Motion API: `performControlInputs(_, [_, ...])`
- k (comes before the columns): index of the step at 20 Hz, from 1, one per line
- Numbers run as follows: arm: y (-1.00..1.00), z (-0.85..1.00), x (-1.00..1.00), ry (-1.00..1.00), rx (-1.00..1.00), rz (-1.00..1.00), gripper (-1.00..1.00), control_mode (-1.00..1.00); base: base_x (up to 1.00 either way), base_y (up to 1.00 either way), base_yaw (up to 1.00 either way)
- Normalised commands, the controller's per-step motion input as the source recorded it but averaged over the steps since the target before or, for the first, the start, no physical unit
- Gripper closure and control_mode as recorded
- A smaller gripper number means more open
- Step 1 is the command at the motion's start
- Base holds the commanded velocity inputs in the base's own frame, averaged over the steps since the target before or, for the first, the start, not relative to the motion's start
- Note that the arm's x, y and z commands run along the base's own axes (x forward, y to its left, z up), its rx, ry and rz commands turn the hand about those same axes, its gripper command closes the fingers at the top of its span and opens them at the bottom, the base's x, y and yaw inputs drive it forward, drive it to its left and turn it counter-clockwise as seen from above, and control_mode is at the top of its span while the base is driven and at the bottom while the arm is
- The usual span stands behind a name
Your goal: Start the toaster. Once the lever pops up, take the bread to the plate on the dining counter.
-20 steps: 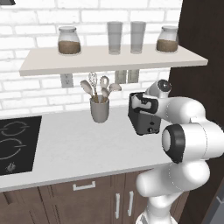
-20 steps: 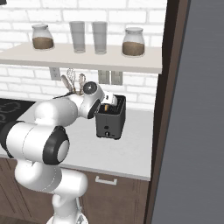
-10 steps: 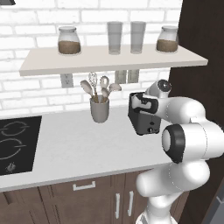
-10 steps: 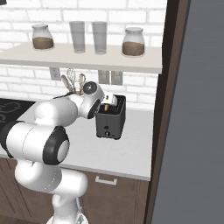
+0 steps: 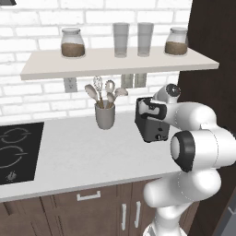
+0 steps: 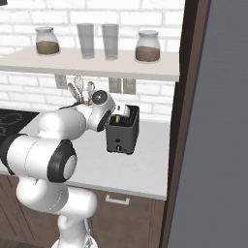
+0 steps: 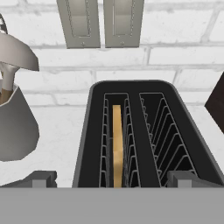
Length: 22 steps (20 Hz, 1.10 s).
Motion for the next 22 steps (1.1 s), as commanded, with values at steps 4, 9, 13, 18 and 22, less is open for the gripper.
performControlInputs(4, [0.00,0.00,0.00,0.00,0.00,0.00,-1.00,-1.00,0.00,0.00,0.00])
performControlInputs(9, [0.00,0.00,0.00,0.00,0.00,0.00,-1.00,-1.00,0.00,0.00,0.00])
performControlInputs(13, [0.00,0.00,0.00,0.00,0.00,0.00,-1.00,-1.00,0.00,0.00,0.00])
performControlInputs(18, [0.00,0.00,0.00,0.00,0.00,0.00,-1.00,-1.00,0.00,0.00,0.00])
performControlInputs(22, [0.00,0.00,0.00,0.00,0.00,0.00,-1.00,-1.00,0.00,0.00,0.00])
